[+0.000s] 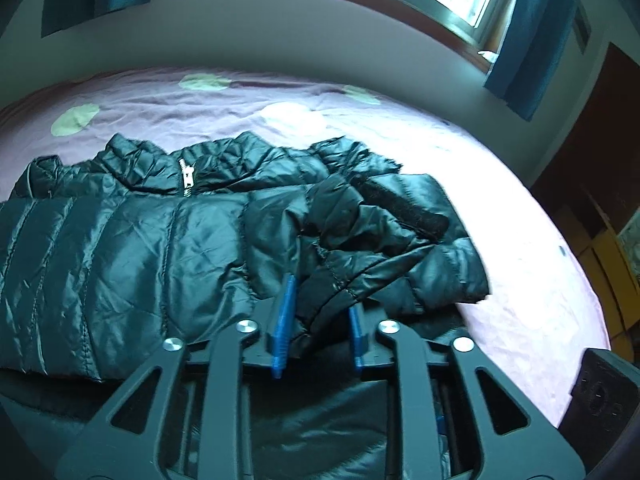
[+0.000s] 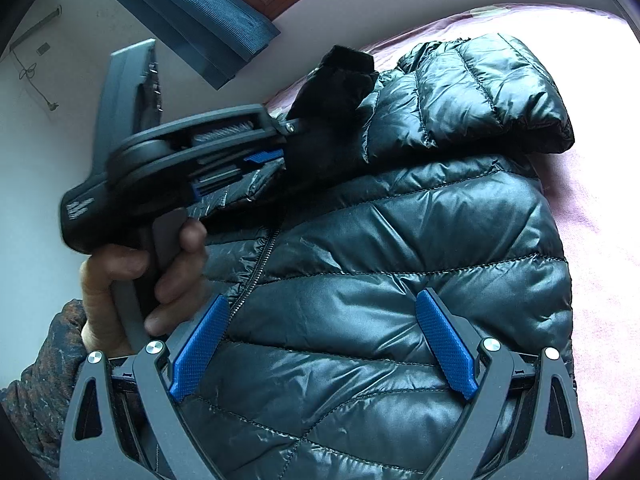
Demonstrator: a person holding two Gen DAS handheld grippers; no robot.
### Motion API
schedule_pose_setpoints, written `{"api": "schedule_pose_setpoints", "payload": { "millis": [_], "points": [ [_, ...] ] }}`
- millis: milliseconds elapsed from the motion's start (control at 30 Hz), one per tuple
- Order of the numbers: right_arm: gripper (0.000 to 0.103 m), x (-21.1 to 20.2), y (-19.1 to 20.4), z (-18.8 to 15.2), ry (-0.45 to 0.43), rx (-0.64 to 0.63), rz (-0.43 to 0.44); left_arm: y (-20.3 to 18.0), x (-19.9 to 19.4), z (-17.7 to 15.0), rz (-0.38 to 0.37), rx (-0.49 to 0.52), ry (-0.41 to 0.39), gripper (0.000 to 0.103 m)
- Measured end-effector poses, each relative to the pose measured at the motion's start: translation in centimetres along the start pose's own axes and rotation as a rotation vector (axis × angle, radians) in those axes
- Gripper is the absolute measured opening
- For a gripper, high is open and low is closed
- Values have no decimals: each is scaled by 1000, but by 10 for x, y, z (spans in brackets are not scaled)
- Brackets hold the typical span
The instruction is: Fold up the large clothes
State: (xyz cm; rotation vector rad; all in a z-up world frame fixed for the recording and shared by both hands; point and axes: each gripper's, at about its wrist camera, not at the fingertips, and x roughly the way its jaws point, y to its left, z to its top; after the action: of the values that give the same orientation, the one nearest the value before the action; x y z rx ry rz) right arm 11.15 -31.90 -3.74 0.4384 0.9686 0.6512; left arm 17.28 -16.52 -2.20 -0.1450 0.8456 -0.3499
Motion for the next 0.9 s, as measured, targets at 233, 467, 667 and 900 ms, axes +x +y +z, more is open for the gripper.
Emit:
{"api": "schedule_pose_setpoints", "payload": {
  "millis": [233, 467, 667, 900],
  "points": [
    [94, -1, 0, 0, -3, 2, 6, -10, -36, 3, -166, -12, -47, 54],
    [93, -19, 13, 11, 4, 12, 6, 40, -74, 5, -97, -63, -93, 54],
    [93, -28, 43, 66, -33, -10, 141, 126, -96, -5, 105, -129, -108, 54],
    [93, 38, 18, 124, 15, 122, 231, 196, -95, -13, 174, -247, -75, 54]
  ]
}}
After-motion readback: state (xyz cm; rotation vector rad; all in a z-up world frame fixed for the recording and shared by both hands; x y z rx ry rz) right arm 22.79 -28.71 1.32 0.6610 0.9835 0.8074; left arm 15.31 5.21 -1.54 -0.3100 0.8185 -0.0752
